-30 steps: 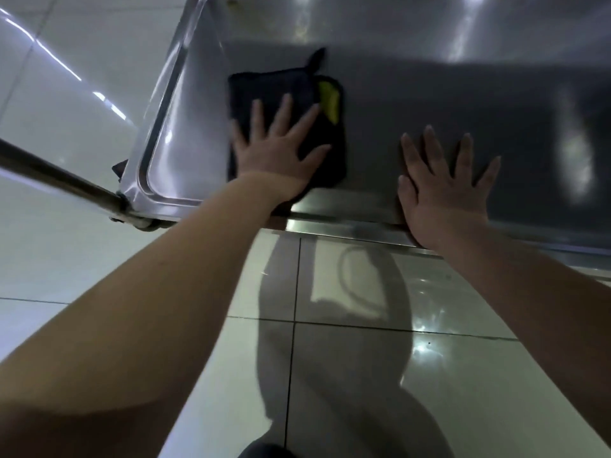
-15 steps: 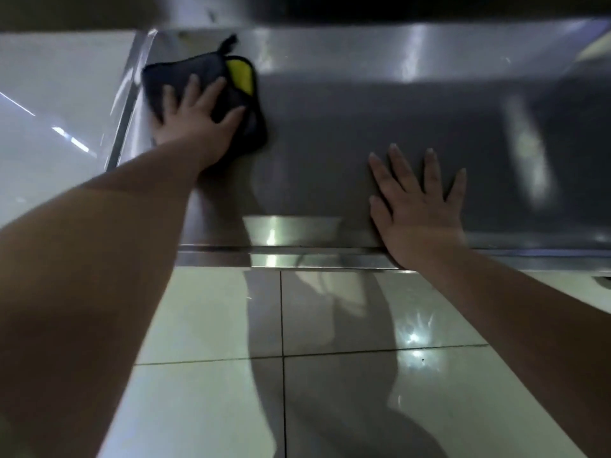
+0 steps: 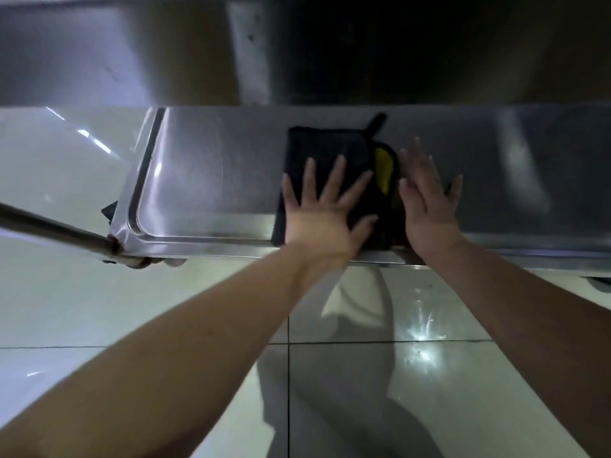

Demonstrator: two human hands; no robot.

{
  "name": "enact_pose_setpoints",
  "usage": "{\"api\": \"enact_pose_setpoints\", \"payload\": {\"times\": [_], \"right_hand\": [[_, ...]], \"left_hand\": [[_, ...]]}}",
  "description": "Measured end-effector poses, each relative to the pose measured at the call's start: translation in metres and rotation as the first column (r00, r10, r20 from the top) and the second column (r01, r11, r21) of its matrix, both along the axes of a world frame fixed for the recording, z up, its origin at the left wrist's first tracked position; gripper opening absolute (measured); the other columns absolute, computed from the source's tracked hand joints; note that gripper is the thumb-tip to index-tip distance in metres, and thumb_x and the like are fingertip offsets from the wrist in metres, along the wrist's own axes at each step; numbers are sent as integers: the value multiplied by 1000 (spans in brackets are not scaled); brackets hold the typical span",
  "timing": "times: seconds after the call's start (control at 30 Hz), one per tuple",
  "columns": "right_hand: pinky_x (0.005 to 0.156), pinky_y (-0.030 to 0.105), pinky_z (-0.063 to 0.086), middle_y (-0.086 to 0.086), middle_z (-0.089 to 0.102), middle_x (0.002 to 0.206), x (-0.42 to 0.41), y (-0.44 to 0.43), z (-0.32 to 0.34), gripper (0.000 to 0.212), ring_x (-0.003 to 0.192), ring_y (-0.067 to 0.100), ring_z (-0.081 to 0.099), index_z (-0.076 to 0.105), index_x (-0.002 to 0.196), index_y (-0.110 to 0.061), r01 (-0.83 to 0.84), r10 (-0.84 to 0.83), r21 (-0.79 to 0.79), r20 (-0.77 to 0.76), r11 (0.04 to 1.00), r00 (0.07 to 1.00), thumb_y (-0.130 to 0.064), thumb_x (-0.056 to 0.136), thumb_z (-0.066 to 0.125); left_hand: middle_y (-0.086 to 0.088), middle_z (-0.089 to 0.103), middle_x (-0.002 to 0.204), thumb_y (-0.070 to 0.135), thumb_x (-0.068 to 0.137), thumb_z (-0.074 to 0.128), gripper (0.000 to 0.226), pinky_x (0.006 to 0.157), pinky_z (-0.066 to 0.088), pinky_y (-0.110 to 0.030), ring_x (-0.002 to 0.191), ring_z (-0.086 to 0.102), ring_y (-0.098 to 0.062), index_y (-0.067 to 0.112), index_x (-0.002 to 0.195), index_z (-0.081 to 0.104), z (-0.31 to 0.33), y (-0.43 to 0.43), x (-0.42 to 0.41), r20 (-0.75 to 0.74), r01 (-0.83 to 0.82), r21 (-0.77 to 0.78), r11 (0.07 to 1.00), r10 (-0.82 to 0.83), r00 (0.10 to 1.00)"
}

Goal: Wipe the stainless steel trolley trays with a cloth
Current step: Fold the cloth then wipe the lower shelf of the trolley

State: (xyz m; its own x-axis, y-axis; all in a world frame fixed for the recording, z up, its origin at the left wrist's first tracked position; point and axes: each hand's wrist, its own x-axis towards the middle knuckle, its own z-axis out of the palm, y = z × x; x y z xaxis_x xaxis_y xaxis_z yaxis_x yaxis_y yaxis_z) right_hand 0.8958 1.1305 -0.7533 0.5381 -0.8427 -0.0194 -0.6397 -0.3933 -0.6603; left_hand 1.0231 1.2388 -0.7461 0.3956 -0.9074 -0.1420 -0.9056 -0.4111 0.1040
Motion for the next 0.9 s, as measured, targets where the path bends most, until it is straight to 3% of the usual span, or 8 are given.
{"api": "enact_pose_setpoints", "payload": {"times": [0.17,0.4,0.5,0.57,0.63,0.73,0.83,0.9], "right_hand": [[112,39,-23,1,23,160,-2,2,2,64,149,8,-3,15,152,-44,-69,68,-6,-131,998,989,-56,89,19],[115,42,-20,-6,32,156,-4,3,1,58,149,10,2,35,145,-40,-84,80,-33,-110,996,991,-54,89,35],[114,38,-23,-11,34,154,-2,3,6,58,148,9,2,40,141,-40,-81,82,21,-65,996,994,-53,85,40],[111,32,-24,-5,32,156,-5,-1,13,57,148,7,1,43,140,-42,-78,79,142,2,987,997,-52,83,43],[114,32,-19,-1,36,155,-9,-5,26,51,149,9,6,46,139,-41,-99,90,220,48,970,995,-45,89,52],[118,31,13,5,49,144,-18,-3,53,46,140,22,31,52,138,-25,-169,170,97,1,981,985,-25,93,61],[112,29,27,8,56,135,-14,14,80,41,128,26,45,57,134,-17,-227,229,61,-24,972,973,-20,94,60],[111,35,30,10,56,136,-2,28,95,40,128,30,47,57,135,-16,-264,272,93,-87,960,958,-23,96,58]], "left_hand": [[16,-5,162,78,84,18,68,116,-9,-58,149,-12,-25,59,145,-4,1,32,8,-44,13,-16,1000,-13,999],[15,-8,162,77,85,26,68,117,-5,-53,150,-8,-25,60,145,1,10,112,119,-17,-481,97,871,485,875],[8,6,163,61,93,41,54,117,-2,-47,150,2,-25,52,146,28,16,117,125,-200,-543,-47,838,525,827],[-4,33,155,34,91,57,45,115,20,-39,143,28,-29,36,136,54,21,117,122,-385,-692,-270,670,583,715],[-9,51,138,24,84,63,49,107,36,-38,129,45,-31,27,132,56,27,121,120,-389,-811,-316,492,713,584],[-10,60,129,30,78,72,60,104,41,-41,123,52,-32,20,134,52,37,121,121,-375,-906,-202,372,825,423],[-11,59,127,22,73,72,62,89,50,-37,116,58,-33,16,132,51,55,113,128,-669,-989,9,147,736,103],[-14,58,131,17,84,69,52,74,46,-31,117,58,-32,9,133,54,68,108,130,-686,-970,159,184,727,25]]}}
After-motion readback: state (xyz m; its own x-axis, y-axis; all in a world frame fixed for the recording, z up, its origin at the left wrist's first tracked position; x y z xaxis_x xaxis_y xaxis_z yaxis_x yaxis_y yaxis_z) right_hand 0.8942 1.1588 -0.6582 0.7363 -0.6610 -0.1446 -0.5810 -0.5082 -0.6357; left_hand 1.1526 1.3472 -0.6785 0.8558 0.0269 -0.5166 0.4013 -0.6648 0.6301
